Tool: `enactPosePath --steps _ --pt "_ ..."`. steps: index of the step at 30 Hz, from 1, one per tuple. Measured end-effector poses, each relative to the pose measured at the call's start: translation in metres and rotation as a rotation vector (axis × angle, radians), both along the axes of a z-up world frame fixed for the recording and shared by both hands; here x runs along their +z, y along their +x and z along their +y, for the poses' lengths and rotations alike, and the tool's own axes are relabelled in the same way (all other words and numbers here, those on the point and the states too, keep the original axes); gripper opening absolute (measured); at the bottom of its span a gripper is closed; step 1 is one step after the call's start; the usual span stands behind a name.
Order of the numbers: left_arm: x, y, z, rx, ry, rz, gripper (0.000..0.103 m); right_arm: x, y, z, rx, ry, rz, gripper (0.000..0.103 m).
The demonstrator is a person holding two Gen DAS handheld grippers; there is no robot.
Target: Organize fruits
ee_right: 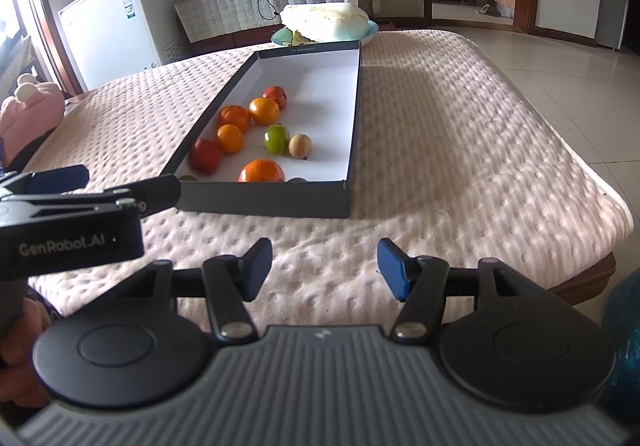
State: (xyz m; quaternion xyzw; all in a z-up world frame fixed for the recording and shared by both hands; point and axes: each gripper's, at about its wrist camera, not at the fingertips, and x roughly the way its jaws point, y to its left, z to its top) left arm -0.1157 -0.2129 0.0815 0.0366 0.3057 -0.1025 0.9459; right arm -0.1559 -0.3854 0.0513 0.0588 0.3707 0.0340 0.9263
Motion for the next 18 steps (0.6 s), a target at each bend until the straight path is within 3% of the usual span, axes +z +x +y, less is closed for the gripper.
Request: enactPosePath --steps 18 --pt "-0.0004 0.0005 -0.0003 -0.004 0.003 0.001 0.103 0.0011 -0.0003 -0.0022 -0.002 -0.002 0.003 0.061"
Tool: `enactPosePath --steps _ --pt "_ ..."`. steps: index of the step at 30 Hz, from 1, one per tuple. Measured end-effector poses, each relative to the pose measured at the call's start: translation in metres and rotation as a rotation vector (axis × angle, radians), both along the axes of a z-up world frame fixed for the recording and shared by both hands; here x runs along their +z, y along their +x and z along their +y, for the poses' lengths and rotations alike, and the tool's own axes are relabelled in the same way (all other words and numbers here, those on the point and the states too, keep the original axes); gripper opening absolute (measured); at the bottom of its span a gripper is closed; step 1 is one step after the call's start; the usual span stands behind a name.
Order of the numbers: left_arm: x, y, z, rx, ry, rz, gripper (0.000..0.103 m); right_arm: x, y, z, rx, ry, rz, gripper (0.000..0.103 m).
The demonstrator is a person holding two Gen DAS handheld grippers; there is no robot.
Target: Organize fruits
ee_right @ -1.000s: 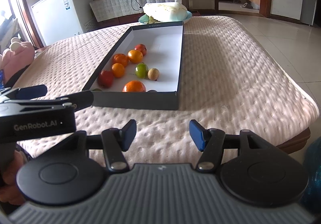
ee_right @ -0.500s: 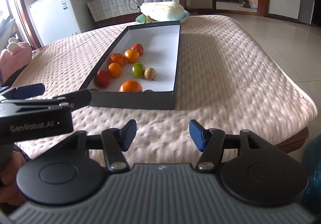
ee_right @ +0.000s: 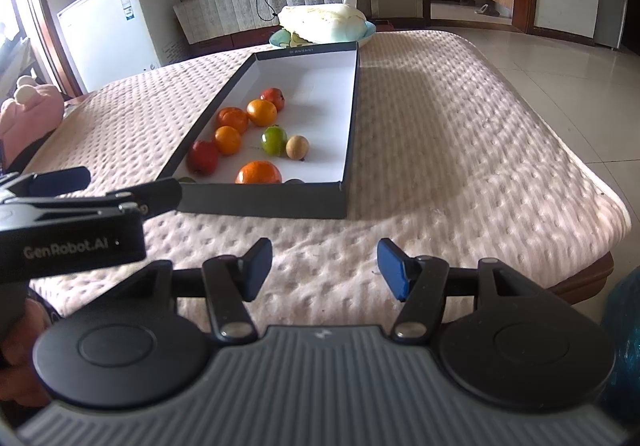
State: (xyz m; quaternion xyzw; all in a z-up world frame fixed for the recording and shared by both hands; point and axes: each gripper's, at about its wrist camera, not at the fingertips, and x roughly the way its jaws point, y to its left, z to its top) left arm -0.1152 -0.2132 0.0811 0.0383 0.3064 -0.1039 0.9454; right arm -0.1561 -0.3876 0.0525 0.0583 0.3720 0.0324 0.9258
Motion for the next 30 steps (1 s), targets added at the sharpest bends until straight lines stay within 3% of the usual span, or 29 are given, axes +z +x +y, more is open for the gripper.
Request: enactPosePath --steps 30 --pt "0.0008 0.0028 -0.0004 -0.005 -0.002 0.0 0.103 -0.0015 0.0002 0.0027 0.008 -0.011 0.008 0.061"
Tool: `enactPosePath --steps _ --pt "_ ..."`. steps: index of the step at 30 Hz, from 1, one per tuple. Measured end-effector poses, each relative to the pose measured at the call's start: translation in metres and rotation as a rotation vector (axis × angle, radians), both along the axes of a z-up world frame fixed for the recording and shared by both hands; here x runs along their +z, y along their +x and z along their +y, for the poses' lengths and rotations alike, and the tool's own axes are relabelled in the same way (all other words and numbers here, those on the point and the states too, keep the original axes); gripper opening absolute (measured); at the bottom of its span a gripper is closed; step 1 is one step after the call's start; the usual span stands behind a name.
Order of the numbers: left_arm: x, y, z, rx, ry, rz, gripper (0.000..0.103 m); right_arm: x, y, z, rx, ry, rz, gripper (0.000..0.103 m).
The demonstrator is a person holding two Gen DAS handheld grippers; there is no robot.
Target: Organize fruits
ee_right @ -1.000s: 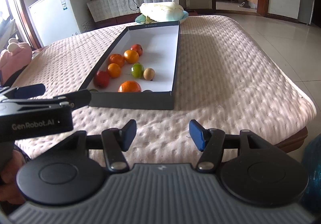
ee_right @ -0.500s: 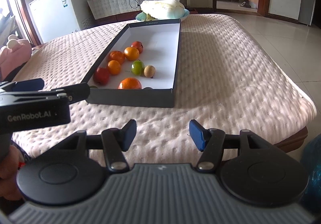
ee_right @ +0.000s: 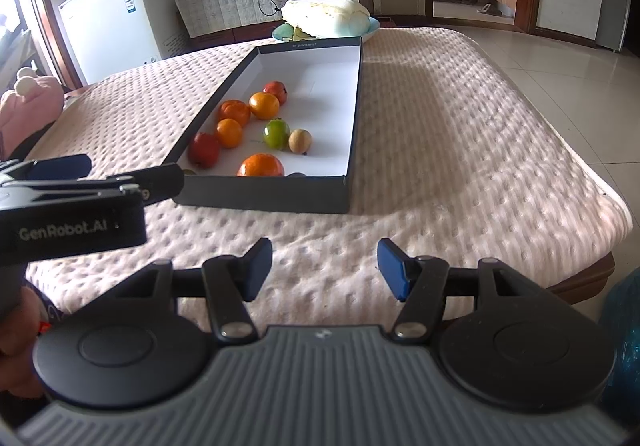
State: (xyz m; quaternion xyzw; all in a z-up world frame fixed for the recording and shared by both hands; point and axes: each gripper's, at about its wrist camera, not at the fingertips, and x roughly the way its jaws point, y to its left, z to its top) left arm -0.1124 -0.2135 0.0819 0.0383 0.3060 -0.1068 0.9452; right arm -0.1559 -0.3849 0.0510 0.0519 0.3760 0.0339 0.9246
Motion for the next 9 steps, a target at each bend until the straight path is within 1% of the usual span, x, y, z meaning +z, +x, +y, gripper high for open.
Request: enactPosePath --steps 3,5,8,9 --pt "0.0003 -0.002 0.0006 -0.002 -0.002 -0.012 0.102 0.0007 -0.0002 0.0002 0.001 0.003 -0.004 0.061" --pt "0.0008 -0.007 0.0013 0.029 0.01 -0.058 0.102 0.0011 -0.0002 0.0005 0.002 0.003 -0.006 0.061" --pt "0.0033 -0.0051 0.0037 0.002 -0.029 -0.039 0.101 0.0009 0.0002 0.0006 0.001 0.0 -0.001 0.061" --pt "0.0039 -0.0051 0.0028 -0.006 -0.03 -0.038 0.101 0.0008 0.0002 0.0007 0.0 -0.001 -0.001 0.061"
